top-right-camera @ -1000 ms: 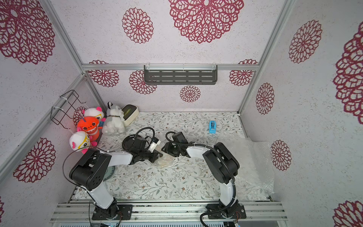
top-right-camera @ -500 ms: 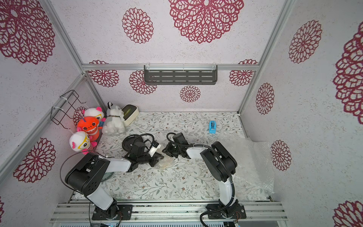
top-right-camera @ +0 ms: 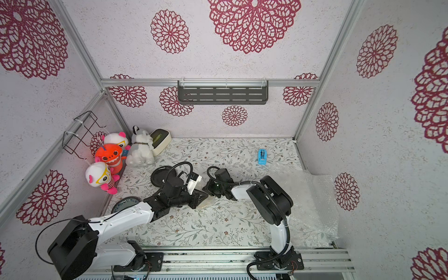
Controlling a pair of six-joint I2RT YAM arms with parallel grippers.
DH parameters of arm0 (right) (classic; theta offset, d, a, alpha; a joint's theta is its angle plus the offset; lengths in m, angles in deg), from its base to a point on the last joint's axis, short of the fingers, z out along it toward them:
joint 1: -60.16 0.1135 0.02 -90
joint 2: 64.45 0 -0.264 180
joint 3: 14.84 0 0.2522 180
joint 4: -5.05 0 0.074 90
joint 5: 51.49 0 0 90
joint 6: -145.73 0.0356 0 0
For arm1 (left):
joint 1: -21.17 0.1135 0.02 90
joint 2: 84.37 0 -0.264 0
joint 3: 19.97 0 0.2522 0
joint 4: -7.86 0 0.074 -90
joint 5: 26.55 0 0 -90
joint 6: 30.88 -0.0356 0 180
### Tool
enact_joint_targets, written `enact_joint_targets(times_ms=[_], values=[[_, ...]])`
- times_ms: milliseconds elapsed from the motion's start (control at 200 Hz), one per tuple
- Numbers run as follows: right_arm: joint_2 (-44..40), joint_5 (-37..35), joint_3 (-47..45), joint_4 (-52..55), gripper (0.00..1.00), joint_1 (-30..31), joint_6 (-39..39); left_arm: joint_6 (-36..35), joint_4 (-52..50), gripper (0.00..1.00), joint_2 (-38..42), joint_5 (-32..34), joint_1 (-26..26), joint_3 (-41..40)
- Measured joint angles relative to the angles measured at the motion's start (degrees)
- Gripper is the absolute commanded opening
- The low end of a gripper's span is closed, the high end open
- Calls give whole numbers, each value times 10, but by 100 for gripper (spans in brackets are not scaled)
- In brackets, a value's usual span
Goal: Wrap dinner plates in bubble wrap
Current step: Wrap the plate in the bubble wrap.
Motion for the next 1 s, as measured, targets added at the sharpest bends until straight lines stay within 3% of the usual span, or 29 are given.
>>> enact_joint_targets(times_ms=[80, 220, 470, 691, 891, 996], values=[[-4, -5, -5, -5, 0, 0, 1, 29, -31, 0, -66, 24, 1, 17], [-19, -18, -9, -1, 0, 1, 0, 53, -81, 0, -164, 66, 6, 71], [-64, -30, -23, 11, 0, 0, -9, 76, -93, 0, -171, 82, 22, 79], [-42, -15, -53, 3, 0, -4, -13, 82, -104, 0, -183, 81, 25, 93], [-33, -3, -53, 0, 0, -10, -20, 87, -103, 28, -125, 56, 31, 66], [-33, -4, -53, 1, 0, -10, -26, 105, -99, 27, -38, 33, 38, 57]])
